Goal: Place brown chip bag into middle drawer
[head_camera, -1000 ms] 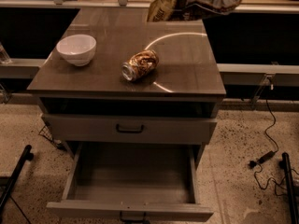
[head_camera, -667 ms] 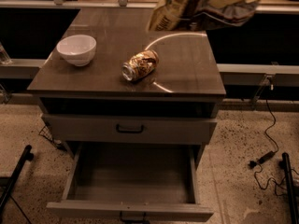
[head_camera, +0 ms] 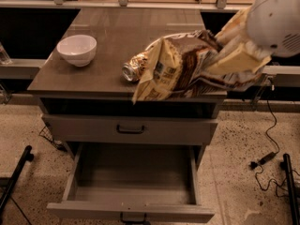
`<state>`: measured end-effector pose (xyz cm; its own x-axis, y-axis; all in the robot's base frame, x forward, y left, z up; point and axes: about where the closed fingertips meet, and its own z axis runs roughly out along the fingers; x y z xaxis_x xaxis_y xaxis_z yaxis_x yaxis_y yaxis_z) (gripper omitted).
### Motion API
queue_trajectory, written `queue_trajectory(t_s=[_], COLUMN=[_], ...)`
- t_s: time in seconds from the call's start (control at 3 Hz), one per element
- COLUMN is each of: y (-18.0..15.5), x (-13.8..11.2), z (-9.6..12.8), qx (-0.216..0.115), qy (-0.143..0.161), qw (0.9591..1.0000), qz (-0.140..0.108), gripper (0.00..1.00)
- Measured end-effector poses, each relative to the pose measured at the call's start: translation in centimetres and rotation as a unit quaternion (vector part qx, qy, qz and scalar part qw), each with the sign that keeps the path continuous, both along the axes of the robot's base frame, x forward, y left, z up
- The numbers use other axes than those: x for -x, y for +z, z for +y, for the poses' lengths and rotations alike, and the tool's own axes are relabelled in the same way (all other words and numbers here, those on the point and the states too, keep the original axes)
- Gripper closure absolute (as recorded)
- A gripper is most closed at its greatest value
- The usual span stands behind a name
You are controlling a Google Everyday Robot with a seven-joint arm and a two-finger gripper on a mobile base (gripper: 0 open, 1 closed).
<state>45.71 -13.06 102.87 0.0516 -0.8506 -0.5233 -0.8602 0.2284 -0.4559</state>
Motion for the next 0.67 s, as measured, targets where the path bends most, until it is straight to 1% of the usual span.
queue_trajectory(t_s=[0.33, 0.67], y=[-1.7, -4.7], x=[0.5, 1.3], z=[0.6, 2.4], qx=[0.001, -0.012], qy=[0.009, 0.041], qw=[0.9998, 0.9968], qz=[0.019, 0.067], gripper=[1.00, 1.00])
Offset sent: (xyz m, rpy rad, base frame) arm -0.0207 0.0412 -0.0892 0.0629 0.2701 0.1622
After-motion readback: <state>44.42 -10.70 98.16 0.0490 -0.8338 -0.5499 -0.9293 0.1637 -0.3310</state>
